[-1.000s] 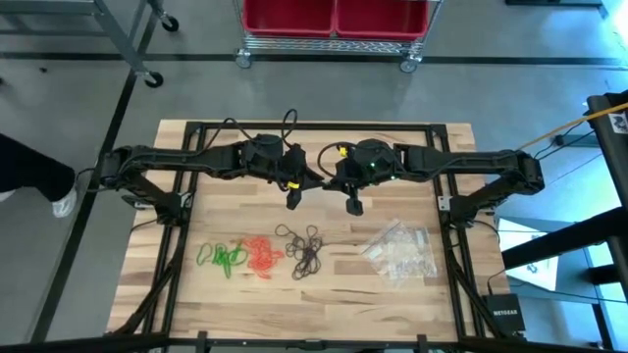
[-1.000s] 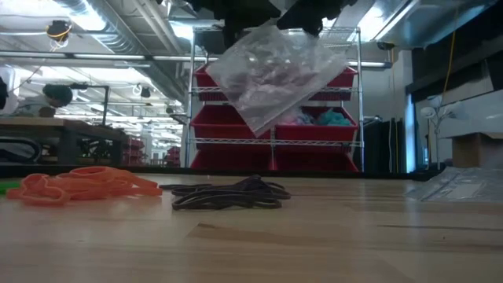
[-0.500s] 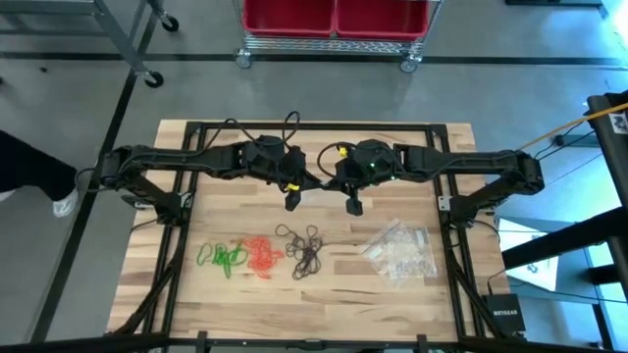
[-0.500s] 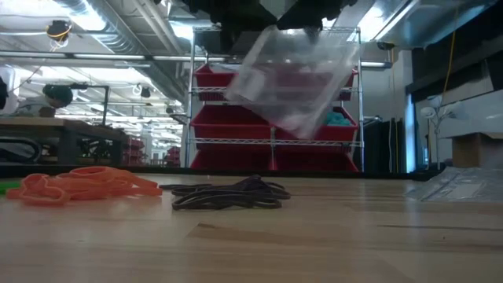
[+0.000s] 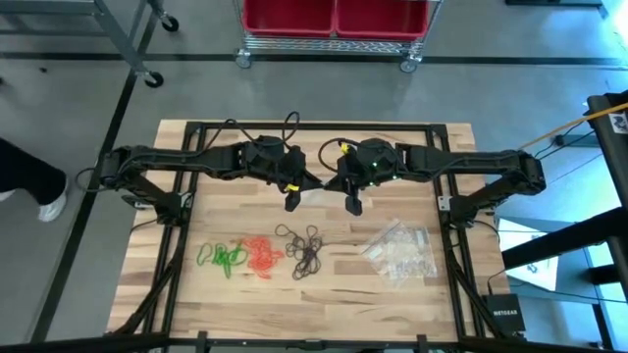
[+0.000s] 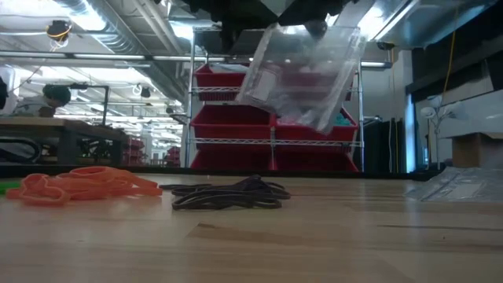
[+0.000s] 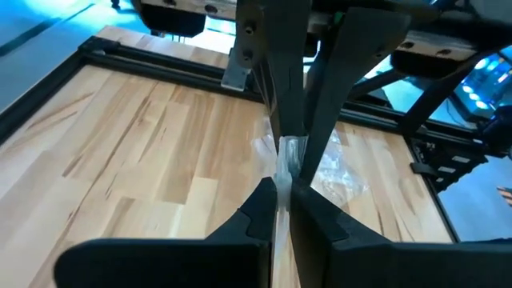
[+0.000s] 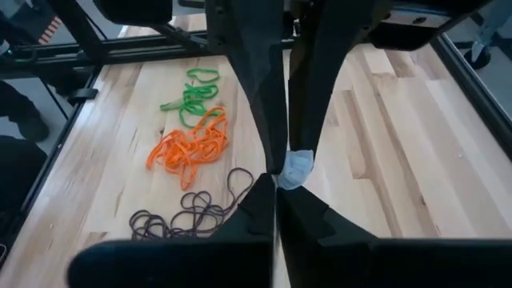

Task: Sort rubber bands
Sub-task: Open the transparent zip bag

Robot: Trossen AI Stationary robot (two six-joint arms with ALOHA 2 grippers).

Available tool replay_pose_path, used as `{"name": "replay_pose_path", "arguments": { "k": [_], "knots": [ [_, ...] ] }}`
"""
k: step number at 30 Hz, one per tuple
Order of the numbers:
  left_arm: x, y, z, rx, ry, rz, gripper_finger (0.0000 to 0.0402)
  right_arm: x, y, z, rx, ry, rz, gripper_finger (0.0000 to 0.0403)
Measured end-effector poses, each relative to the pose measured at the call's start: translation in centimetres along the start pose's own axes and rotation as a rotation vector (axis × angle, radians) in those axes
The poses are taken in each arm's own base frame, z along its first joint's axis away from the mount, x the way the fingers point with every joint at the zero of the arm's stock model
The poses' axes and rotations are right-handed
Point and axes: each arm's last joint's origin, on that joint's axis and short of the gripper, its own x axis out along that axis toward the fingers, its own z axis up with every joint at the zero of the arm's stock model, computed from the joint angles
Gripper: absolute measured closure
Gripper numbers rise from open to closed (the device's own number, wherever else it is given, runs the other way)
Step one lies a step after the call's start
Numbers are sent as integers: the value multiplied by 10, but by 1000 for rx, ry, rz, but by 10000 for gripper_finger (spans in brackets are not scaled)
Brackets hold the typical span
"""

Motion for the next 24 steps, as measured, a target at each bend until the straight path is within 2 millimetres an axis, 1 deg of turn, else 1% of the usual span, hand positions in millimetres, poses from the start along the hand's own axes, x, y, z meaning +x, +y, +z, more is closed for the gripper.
{"name": "replay_pose_path", "arguments": {
  "k": [2,6,10,15,21,24],
  "knots": [
    [0,0,0,2,0,3,390,-3,0,1,10,3,-1,372],
    [0,0,1,6,-8,3,393,-14,3,14,24,6,-3,330],
    [1,1,-1,4,9,5,390,-25,4,25,20,-7,-35,304],
    [1,0,-1,12,1,3,390,-25,2,23,43,20,-103,298],
    [1,0,0,12,-2,3,388,-11,0,17,56,74,-96,297],
    [1,0,0,12,-2,3,388,-11,1,18,62,65,-59,297]
  ]
}}
